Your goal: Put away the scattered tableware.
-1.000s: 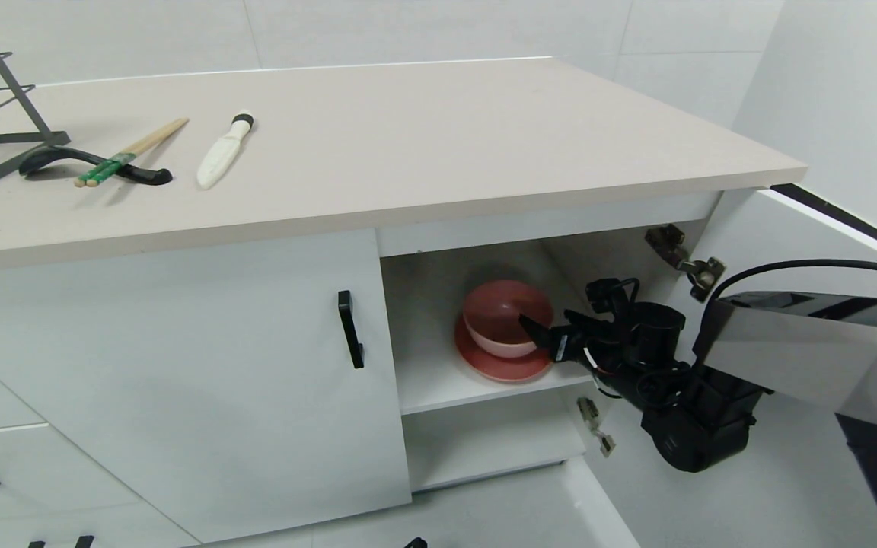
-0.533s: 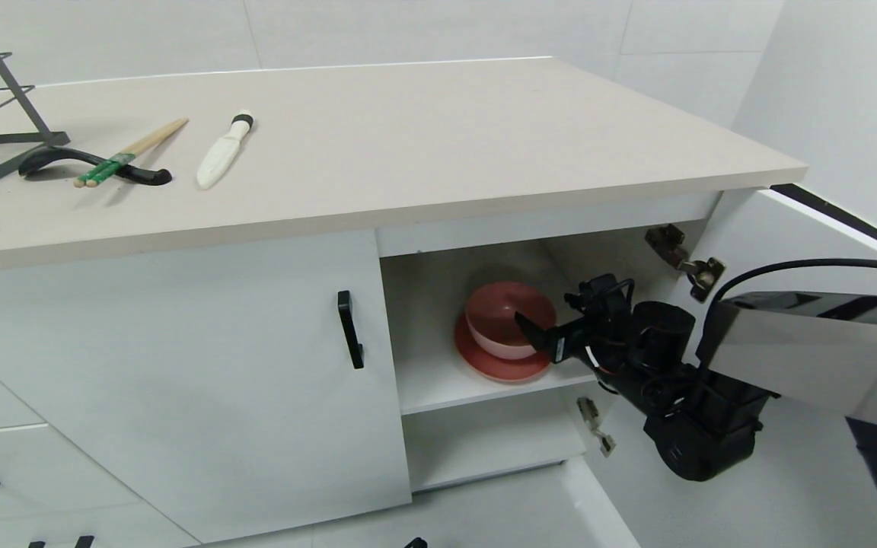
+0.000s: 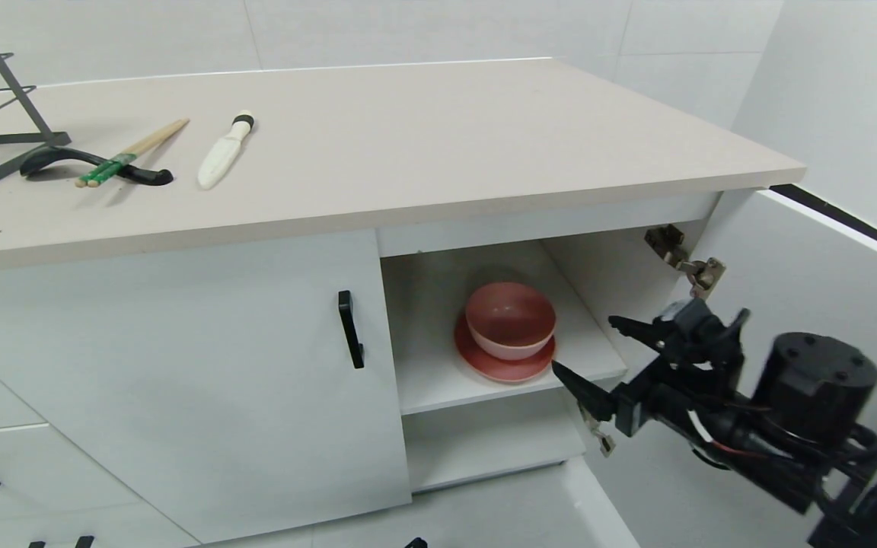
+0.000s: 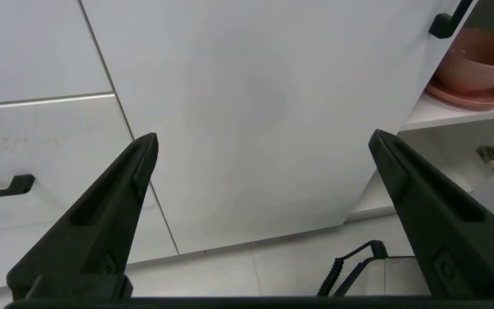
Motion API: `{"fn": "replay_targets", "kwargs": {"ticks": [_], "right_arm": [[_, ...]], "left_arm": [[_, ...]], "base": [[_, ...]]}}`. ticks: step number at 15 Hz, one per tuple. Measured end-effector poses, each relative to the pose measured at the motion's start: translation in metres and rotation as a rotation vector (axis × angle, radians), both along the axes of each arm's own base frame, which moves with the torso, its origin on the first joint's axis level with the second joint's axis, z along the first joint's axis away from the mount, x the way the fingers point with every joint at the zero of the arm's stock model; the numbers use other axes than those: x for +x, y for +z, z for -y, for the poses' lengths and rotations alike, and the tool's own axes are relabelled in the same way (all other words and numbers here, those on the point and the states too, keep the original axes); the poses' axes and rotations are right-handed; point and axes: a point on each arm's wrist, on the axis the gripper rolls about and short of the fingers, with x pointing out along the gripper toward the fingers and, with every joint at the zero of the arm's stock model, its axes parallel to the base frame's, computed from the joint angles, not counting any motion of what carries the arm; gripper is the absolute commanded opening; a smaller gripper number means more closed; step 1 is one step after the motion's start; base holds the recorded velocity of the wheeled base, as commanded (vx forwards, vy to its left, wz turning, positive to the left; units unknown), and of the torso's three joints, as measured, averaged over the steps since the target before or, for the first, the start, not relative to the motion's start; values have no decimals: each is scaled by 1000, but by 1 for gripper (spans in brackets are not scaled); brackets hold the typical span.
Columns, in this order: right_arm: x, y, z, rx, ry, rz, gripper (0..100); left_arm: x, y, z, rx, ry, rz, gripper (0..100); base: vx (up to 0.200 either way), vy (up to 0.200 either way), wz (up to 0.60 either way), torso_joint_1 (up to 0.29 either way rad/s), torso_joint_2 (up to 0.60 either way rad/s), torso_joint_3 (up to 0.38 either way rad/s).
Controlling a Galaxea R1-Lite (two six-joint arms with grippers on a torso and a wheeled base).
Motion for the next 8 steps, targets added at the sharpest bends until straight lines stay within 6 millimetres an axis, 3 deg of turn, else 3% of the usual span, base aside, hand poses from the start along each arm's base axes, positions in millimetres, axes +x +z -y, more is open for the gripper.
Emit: {"fn": "replay_targets", "kwargs": {"ticks": [5, 8], "right_arm": [[-69, 48, 50, -15, -74, 157, 100], [-111, 47, 78, -58, -136, 30, 100]], "left_arm": [[0, 0, 0, -4, 1, 0, 100], [0, 0, 0, -4, 2, 0, 100]], "base": [[0, 0, 0, 0, 0, 0], [0, 0, 0, 0, 0, 0]]}}
